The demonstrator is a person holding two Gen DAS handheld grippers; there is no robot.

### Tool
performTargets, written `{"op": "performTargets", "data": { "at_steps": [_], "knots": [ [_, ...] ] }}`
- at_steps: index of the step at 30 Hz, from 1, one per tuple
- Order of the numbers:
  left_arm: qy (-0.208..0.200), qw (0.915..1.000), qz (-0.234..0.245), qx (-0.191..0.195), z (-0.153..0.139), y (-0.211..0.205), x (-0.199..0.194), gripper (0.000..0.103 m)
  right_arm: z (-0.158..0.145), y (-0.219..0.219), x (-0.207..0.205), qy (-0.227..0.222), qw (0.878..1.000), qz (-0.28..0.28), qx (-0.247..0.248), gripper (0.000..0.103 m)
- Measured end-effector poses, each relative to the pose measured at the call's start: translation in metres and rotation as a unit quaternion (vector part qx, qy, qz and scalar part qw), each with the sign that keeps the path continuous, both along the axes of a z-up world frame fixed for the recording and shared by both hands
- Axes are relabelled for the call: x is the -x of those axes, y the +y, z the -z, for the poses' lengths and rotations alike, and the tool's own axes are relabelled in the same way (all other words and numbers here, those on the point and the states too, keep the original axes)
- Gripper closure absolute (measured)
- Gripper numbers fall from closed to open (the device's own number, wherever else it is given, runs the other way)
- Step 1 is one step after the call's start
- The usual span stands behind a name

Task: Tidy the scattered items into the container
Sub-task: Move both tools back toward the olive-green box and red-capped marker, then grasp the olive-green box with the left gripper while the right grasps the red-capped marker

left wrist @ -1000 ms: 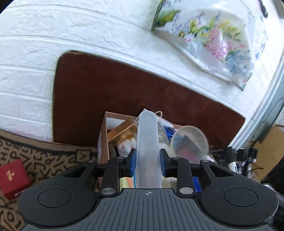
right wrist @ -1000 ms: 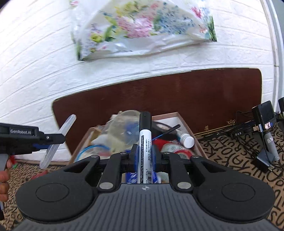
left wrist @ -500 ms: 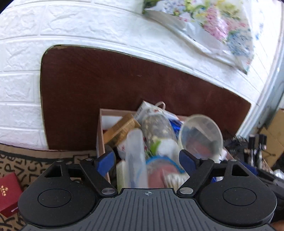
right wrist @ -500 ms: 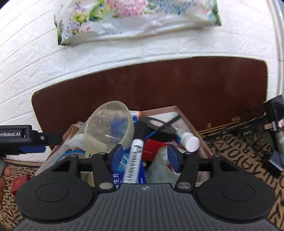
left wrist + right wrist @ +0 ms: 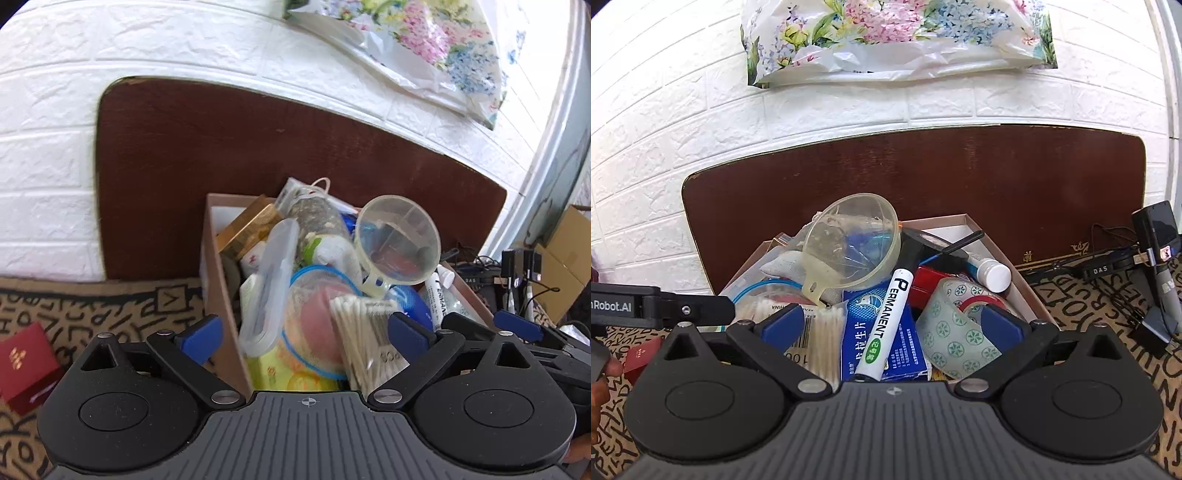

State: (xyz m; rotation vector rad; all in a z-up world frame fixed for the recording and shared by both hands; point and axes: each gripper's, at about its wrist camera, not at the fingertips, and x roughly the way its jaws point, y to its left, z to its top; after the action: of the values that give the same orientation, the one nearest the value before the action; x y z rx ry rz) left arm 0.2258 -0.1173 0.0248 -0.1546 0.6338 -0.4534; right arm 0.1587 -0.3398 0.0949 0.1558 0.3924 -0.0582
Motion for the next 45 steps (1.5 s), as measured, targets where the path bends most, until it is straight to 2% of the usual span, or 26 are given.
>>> {"op": "performTargets", "data": {
  "at_steps": [4,7,13,17,21,23,26,28,32,37,41,42,44,45],
  "knots": [
    [0.002,0.9995,-0.023,0.021,0.006,0.020,0.030,0.000,-0.003,0.010,0.013,0.006,1.000,-0.014,-0.013,0.000],
    [0.009,0.9989,-0.034,0.032,0.018,0.046,0.060,0.000,-0.003,0.025,0.027,0.010,0.998,-0.048,-0.025,0.000],
    [0.081,0.9908,-0.095,0.052,0.058,0.110,0.101,0.000,0.013,0.071,0.055,0.027,0.992,-0.115,-0.031,0.000],
    [0.101,0.9841,-0.133,0.059,0.073,0.150,0.119,0.000,0.033,0.104,0.065,0.062,0.987,-0.146,-0.040,0.000],
    [0.091,0.9824,-0.147,0.070,0.074,0.173,0.124,0.000,0.052,0.141,0.073,0.091,0.981,-0.168,-0.032,0.001],
    [0.086,0.9833,-0.146,0.065,0.074,0.179,0.119,0.004,0.059,0.158,0.078,0.099,0.979,-0.176,-0.026,0.001],
    [0.082,0.9841,-0.145,0.062,0.075,0.181,0.109,0.011,0.064,0.177,0.079,0.106,0.977,-0.185,-0.015,0.001],
    [0.086,0.9844,-0.141,0.062,0.076,0.181,0.099,0.019,0.067,0.187,0.074,0.109,0.976,-0.186,-0.004,0.003],
    [0.094,0.9851,-0.132,0.057,0.083,0.178,0.077,0.027,0.072,0.201,0.061,0.118,0.975,-0.187,0.009,0.016],
    [0.105,0.9857,-0.125,0.039,0.094,0.172,0.051,0.046,0.084,0.212,0.040,0.138,0.973,-0.185,0.017,0.037],
    [0.109,0.9853,-0.127,0.035,0.100,0.171,0.034,0.050,0.093,0.220,0.026,0.145,0.971,-0.190,0.025,0.049],
    [0.111,0.9852,-0.126,0.034,0.102,0.171,0.030,0.053,0.094,0.222,0.022,0.147,0.970,-0.191,0.027,0.051],
    [0.114,0.9857,-0.119,0.034,0.105,0.169,0.023,0.063,0.098,0.226,0.015,0.150,0.969,-0.192,0.031,0.062],
    [0.113,0.9860,-0.119,0.030,0.107,0.167,0.020,0.063,0.100,0.227,0.011,0.152,0.969,-0.194,0.031,0.064]
  ]
}}
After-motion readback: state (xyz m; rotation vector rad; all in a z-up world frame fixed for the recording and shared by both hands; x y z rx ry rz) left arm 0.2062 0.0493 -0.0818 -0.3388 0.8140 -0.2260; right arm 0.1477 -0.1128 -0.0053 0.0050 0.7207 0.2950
